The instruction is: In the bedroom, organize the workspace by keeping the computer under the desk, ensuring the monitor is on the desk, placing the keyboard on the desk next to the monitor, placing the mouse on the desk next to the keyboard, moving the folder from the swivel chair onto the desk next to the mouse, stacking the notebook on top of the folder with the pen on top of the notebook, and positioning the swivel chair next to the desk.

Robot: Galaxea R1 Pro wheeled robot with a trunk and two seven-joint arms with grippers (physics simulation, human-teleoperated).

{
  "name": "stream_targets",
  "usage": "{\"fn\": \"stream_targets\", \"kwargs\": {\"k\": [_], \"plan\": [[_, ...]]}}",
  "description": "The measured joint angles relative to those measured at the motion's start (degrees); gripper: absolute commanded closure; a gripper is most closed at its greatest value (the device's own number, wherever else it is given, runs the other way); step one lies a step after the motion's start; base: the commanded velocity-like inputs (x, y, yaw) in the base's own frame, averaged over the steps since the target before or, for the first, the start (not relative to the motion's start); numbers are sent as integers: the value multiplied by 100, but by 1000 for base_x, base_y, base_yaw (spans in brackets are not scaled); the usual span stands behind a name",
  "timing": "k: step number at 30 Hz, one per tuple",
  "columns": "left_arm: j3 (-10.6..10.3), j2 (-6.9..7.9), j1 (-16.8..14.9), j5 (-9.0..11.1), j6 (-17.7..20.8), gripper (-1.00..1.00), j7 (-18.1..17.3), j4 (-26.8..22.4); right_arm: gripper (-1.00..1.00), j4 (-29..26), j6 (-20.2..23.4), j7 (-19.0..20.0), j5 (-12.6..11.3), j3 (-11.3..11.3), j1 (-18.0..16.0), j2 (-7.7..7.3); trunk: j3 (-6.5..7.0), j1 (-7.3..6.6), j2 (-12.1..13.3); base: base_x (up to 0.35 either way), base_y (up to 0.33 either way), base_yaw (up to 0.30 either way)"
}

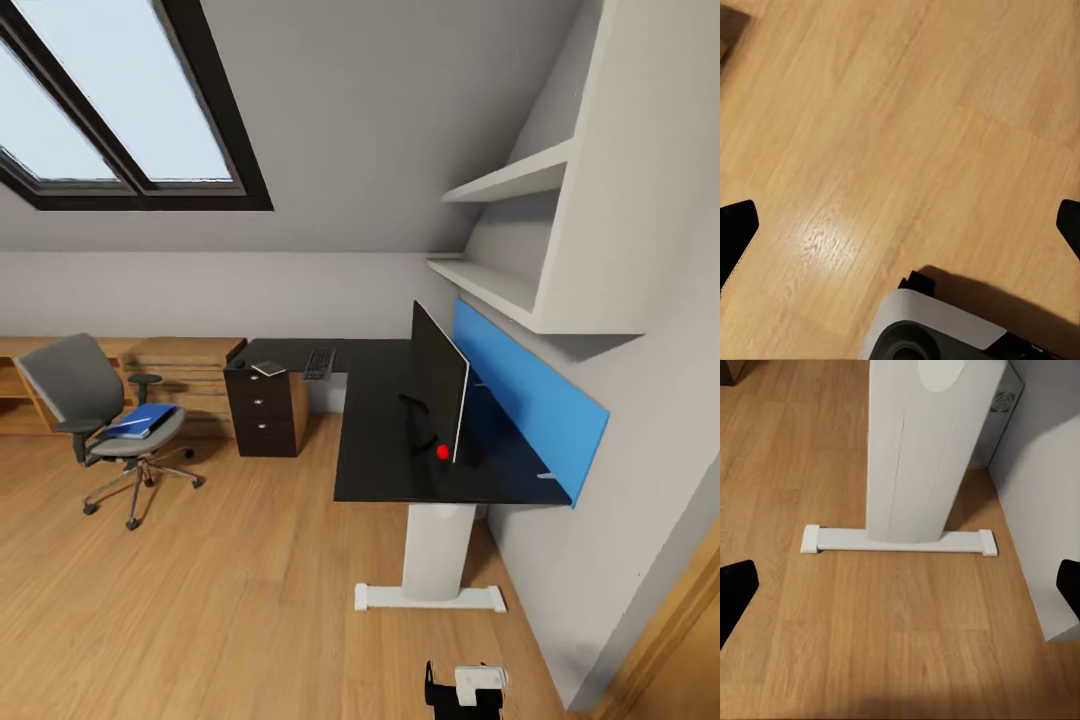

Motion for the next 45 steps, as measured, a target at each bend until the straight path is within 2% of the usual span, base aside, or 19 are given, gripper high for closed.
{"fn": "stream_targets", "kwargs": {"k": [14, 31, 45], "plan": [[0, -1, 0, 6, -42, -100, 7, 1, -100, -7, -5, 1, -9, 9, 0, 23, 0, 0, 0, 200, 285, 14], [-21, 2, 1, 5, 10, -100, 4, 73, -100, -7, -7, 1, -1, 8, -1, 28, -27, 0, 0, 195, 285, 244], [-25, 1, 0, -14, -28, -100, -3, 187, -100, 2, -8, 4, 1, 8, -1, 22, -39, -1, 0, 309, 96, 21]]}}
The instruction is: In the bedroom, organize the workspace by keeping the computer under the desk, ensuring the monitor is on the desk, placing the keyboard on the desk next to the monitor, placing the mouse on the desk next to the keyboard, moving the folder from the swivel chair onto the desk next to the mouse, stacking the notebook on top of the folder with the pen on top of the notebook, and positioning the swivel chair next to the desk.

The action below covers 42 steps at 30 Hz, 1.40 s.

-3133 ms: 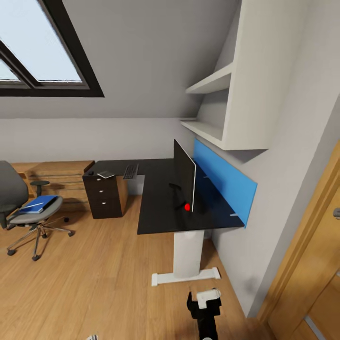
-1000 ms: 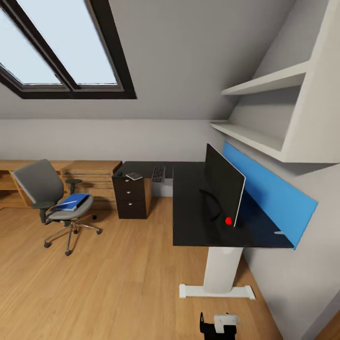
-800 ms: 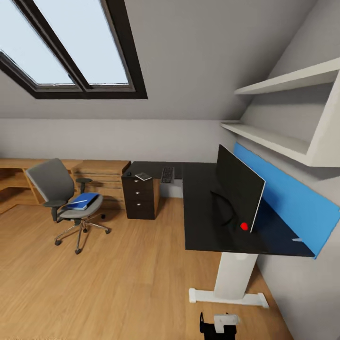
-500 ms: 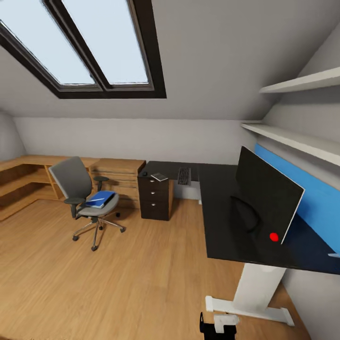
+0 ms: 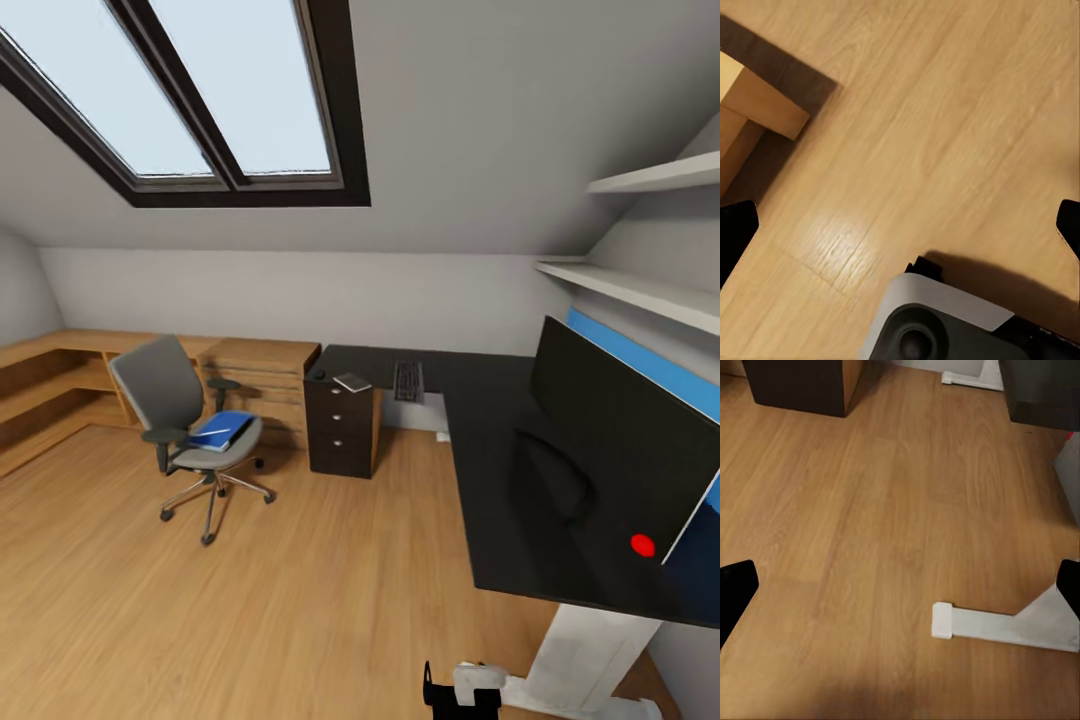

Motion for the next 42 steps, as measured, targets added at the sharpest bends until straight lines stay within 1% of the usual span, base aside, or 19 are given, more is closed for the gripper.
{"fn": "stream_targets", "kwargs": {"k": [10, 18, 24, 27, 30, 36, 40, 42], "plan": [[2, 1, 0, 9, -4, -100, 5, 0, -100, -1, 1, 0, -1, 0, 0, -2, 0, 0, 0, 322, 142, -3], [1, 0, -1, 8, -4, -100, 6, 1, -100, -2, 1, 3, -2, 0, 1, -2, 32, 0, 0, 314, 198, -139], [-1, 1, 0, 9, -4, -100, 2, 0, -100, 5, 17, -10, -16, -6, 0, 0, 41, 0, 1, 314, 187, -50], [-4, 4, 0, 9, -4, -100, 1, 0, -100, 84, 36, -12, -19, -11, 0, -4, 42, 0, 1, 314, 137, -4], [-4, 1, 0, 9, -4, -100, 1, 0, -100, 415, 40, -8, -31, -16, 0, -2, 42, 0, 1, 314, 118, -1], [-4, 1, 0, 8, -2, -100, 1, 0, -100, 582, 43, -21, -39, -14, -1, -8, 42, 0, 0, 315, 107, 0], [-6, 2, 0, 8, 1, -100, 1, 0, -100, 736, 48, -29, -42, -38, -1, -39, 42, 0, 0, 317, 96, 0], [-6, 7, 0, 8, 4, -100, 3, 0, -100, 788, 53, -28, -31, -40, 0, -92, 42, 0, 1, 318, 85, 0]]}}
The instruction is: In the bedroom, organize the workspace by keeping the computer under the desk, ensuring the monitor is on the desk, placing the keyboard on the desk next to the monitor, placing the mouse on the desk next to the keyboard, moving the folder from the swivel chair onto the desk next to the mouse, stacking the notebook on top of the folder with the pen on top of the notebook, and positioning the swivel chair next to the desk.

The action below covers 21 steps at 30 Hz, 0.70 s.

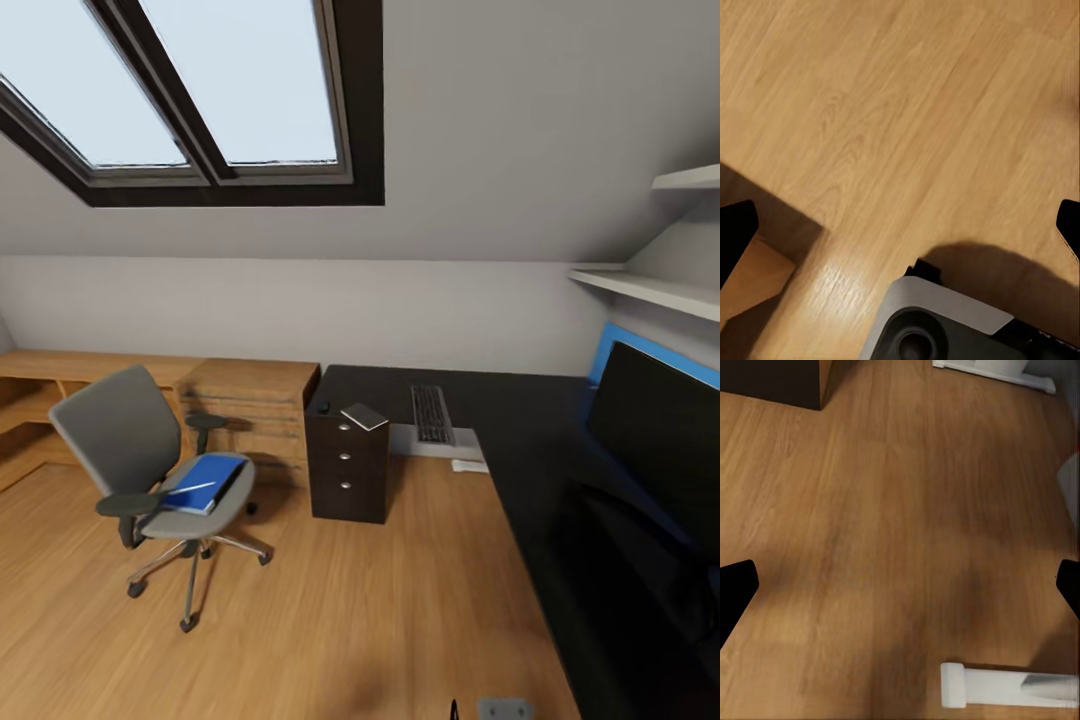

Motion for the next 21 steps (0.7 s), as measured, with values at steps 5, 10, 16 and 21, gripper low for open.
{"fn": "stream_targets", "kwargs": {"k": [5, 10, 16, 21], "plan": [[0, 6, 0, 0, 1, -100, -1, 0, -100, 17, 3, 3, 8, 5, 0, -47, 0, 0, 0, 320, 46, 0], [6, 15, 0, 2, 6, -100, 1, 0, -100, 21, 3, 1, 9, 6, 0, -58, 0, 0, 0, 321, 11, 0], [16, 39, 0, 10, 21, -100, -2, 0, -100, 21, 3, 3, 9, 6, 0, -63, 0, 0, 0, 322, 2, 0], [16, 44, 0, 11, 26, -100, -3, 0, -100, 21, 3, 4, 9, 6, 0, -63, 0, 0, 0, 322, 0, 0]]}}
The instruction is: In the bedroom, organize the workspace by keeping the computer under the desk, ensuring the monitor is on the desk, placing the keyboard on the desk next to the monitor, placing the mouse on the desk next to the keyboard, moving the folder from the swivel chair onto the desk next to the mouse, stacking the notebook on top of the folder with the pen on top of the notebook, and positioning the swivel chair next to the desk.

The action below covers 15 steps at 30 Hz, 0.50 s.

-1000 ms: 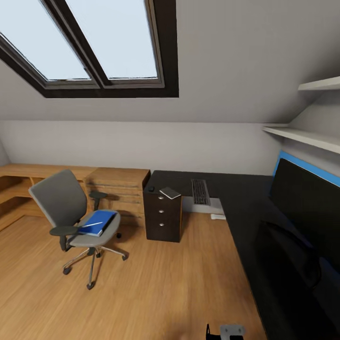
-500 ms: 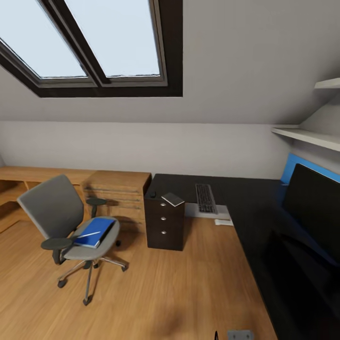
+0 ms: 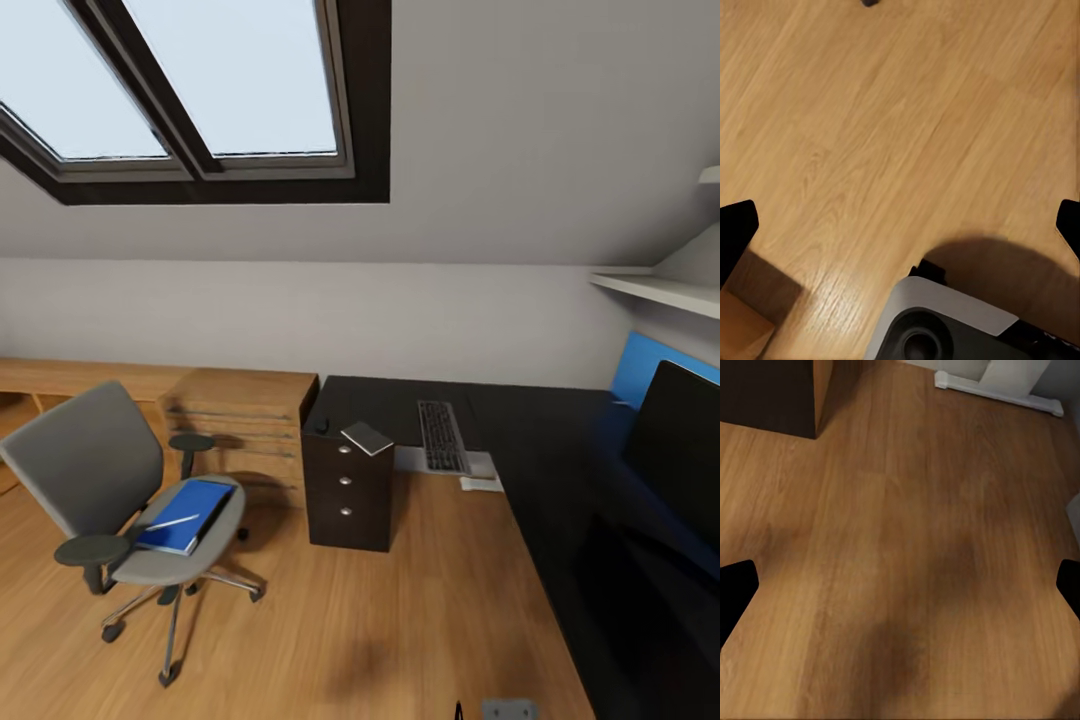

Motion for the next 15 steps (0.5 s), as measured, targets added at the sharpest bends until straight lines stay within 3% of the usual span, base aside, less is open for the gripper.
{"fn": "stream_targets", "kwargs": {"k": [15], "plan": [[-29, -14, 0, -19, 8, -100, -1, 0, -100, 0, 0, 0, 0, 0, 0, 0, 0, 0, 0, 322, 0, 0]]}}
